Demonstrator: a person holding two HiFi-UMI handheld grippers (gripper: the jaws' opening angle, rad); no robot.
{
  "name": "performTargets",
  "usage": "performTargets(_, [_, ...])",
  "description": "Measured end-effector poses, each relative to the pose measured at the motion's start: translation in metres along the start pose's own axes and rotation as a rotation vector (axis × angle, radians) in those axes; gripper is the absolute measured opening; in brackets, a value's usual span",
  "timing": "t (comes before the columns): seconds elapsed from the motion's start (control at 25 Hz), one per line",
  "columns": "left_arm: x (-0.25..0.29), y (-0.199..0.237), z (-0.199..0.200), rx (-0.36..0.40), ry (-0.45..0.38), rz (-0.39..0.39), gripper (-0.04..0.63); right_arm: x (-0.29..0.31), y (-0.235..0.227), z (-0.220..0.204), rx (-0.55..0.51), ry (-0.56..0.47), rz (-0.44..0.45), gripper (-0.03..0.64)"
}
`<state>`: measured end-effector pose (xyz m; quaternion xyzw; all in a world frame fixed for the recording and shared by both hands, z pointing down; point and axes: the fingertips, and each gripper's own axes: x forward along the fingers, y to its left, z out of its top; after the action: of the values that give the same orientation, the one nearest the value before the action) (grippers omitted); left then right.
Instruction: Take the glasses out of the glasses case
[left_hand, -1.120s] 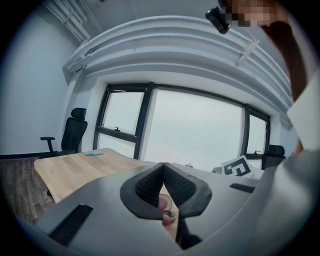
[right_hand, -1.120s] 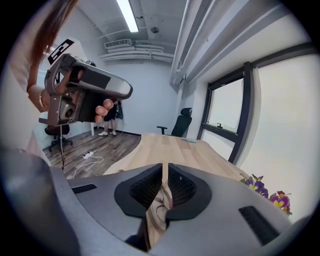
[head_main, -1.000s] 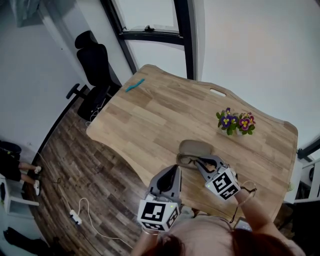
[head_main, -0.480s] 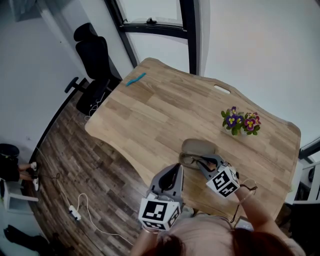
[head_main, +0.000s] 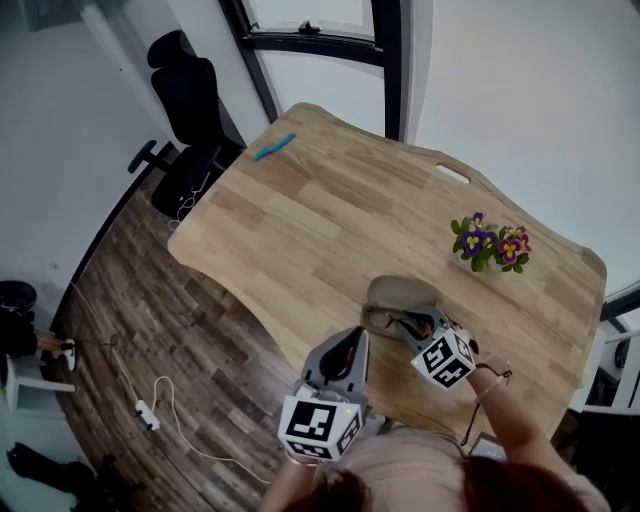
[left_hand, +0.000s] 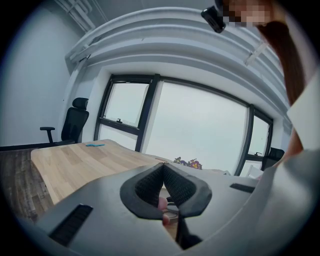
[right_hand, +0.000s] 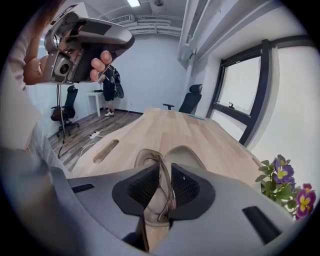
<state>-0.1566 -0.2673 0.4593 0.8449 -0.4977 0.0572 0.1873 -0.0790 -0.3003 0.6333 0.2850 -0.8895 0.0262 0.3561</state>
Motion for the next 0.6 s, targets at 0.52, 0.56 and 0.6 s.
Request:
performTargets(0.52, [0.012, 0.011, -0.011, -0.017, 0.038, -0.001, 0.002, 0.034, -0.004, -0.028, -0.049, 0.099, 0.035, 0.046])
performTargets(0.56, [0.013, 0.011, -0.012, -0.014, 0.043, -0.001, 0.002, 0.036, -0.003, -0.029, -0.052, 0.104, 0.039, 0.046])
performTargets(0.6, [0.013, 0.012, -0.012, -0.012, 0.047, 0.0, 0.002, 0.038, -0.003, -0.03, -0.057, 0.11, 0.041, 0.046])
